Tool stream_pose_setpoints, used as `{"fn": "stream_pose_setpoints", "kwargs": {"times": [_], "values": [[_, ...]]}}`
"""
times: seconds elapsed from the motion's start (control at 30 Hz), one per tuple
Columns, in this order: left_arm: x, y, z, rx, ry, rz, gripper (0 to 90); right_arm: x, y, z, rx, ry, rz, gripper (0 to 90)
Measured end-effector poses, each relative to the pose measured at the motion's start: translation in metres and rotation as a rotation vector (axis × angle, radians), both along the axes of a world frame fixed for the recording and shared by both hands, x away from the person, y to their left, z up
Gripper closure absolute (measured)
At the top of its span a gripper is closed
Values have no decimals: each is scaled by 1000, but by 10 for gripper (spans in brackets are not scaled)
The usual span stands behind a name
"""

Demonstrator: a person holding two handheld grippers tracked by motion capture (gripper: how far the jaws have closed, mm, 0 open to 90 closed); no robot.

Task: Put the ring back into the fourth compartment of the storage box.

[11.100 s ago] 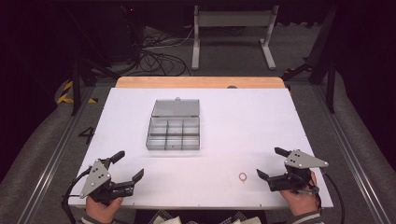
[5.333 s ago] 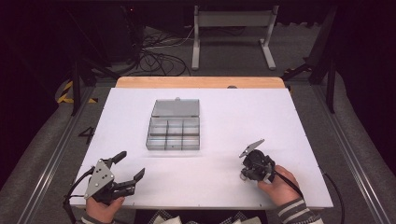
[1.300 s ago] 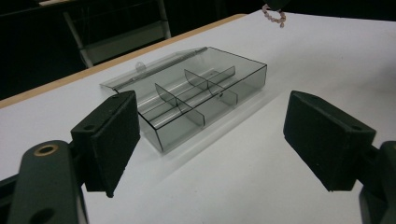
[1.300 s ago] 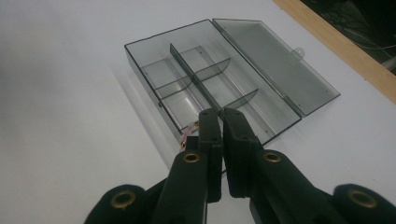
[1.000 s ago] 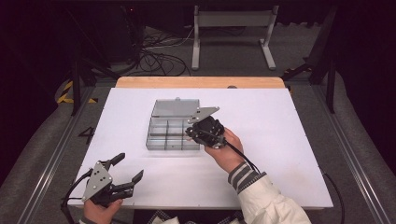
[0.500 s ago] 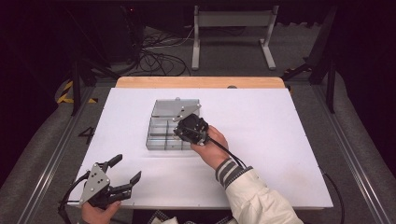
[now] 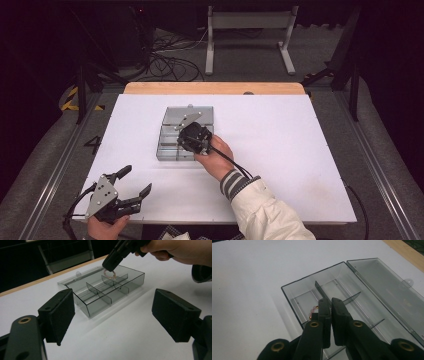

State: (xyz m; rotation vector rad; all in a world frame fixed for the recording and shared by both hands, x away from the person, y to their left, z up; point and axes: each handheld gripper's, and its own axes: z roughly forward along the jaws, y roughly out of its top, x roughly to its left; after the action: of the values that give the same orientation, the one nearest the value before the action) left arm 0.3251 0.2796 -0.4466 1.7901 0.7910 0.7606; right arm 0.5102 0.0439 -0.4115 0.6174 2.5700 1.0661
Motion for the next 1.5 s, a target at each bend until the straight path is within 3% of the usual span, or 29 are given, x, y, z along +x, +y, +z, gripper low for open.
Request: {"fn": "stream_pose_setpoints", "kwargs": {"times": [0.37, 0.8, 1.3, 1.5], "values": [[1, -1, 0, 4, -1, -7, 190, 8, 14, -14, 27, 37, -23, 869], [1, -1, 0, 6, -3, -12, 190, 5, 28, -25, 57, 6, -44, 868], [2, -2, 0, 4, -3, -17, 190, 1, 37, -34, 37, 9, -33, 864], [2, -2, 0, 7, -3, -17, 190, 2, 36, -34, 36, 29, -38, 776]]}}
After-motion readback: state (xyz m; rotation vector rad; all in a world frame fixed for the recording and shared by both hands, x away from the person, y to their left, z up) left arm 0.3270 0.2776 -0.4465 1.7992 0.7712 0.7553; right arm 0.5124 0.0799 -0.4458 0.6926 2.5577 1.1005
